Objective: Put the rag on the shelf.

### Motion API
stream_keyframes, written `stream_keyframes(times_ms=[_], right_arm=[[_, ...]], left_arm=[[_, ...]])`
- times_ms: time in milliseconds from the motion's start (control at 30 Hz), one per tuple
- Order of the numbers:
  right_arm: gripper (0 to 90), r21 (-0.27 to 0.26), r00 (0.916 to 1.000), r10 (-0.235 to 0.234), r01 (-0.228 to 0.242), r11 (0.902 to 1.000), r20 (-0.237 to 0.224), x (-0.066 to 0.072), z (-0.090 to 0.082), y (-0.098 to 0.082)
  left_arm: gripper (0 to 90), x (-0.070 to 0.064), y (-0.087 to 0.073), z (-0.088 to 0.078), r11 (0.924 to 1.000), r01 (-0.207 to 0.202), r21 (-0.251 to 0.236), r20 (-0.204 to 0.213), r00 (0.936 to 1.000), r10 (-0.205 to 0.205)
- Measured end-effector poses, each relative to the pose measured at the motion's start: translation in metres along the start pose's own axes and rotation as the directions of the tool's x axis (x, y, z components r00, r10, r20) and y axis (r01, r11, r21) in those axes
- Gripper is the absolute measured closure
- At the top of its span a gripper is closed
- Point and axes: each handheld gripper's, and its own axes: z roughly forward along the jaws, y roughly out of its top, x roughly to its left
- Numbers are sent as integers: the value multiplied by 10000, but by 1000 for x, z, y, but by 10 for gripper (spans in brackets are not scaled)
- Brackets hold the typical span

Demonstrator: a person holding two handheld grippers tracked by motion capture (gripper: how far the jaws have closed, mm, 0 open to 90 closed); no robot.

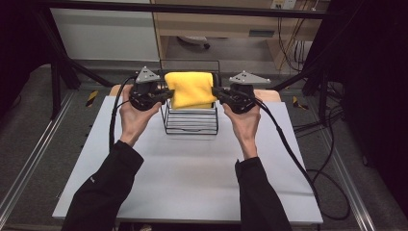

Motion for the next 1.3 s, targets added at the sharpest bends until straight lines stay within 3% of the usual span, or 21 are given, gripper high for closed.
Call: stream_keyframes(times_ms=[167,300,433,600,733,967,1300], right_arm=[[850,164,9999,29,-26,9999,-156,0,5,-4],[844,-40,9994,-31,30,10000,-343,4,10,-6],[793,-150,9996,-104,100,9998,-267,5,10,-5],[632,-430,9991,-340,330,9985,-233,8,0,-4],[474,-602,9994,-236,221,9979,-240,8,-9,-2],[300,-547,9991,-70,47,9985,-418,4,-28,-14],[105,21,9973,279,-278,9996,-687,-9,-48,-57]], left_arm=[[792,7,-8,-2,9997,240,-11,14,9997,-240],[770,11,-9,-9,9994,307,-125,56,9995,-307],[657,13,-7,-16,9988,284,-411,4,9996,-284],[515,12,-9,-27,9983,219,-539,77,9997,-215],[390,11,-17,-34,9988,205,-453,114,9997,-200],[265,13,-44,-42,9997,145,-181,287,9995,-140],[136,14,-101,-43,9990,106,443,587,9982,-132]])
